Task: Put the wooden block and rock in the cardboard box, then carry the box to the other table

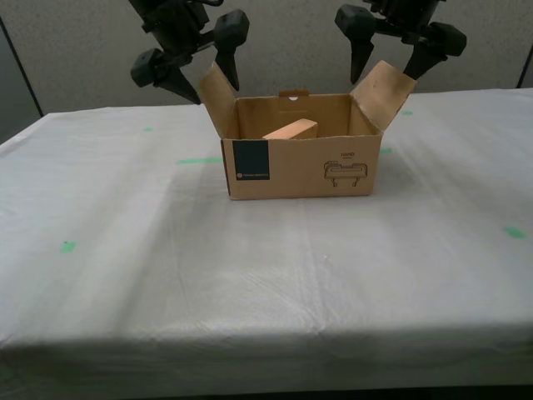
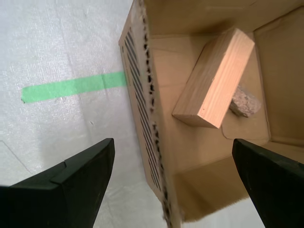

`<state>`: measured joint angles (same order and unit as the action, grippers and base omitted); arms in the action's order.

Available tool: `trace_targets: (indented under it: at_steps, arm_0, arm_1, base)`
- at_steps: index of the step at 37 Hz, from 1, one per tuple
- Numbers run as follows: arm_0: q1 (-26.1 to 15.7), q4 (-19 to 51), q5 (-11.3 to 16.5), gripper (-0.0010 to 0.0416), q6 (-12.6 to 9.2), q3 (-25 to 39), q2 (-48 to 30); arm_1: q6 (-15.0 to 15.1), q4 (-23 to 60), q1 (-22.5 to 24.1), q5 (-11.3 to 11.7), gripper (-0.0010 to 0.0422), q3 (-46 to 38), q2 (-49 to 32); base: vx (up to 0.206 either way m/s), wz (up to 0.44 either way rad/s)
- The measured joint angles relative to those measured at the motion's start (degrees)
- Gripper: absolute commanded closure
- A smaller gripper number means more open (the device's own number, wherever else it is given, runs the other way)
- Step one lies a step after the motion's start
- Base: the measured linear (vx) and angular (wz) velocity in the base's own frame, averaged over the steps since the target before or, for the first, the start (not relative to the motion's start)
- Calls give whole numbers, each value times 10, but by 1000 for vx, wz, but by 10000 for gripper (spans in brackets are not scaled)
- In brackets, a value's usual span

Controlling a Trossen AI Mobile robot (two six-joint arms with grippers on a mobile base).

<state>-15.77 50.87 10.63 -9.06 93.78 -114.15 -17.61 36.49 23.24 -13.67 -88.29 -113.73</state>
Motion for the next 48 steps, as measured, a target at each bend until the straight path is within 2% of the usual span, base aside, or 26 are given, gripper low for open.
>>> trace_targets:
  at_steps: [16,23,33,48]
  arm_0:
    - [1,16,0,10,7,0,113]
    - [1,49,0,9,18,0,180]
    - [1,62,0,10,18,-2,285]
    - [1,139,-6,12,18,-2,400]
  arm_1:
    - [20,61,0,1,76,0,96]
    - [38,103,0,43,76,1,149]
    - [40,146,0,44,76,3,239]
    - [37,210,3,44,76,3,365]
  base:
    - [0,0]
    - [0,0]
    - [0,0]
    - [0,0]
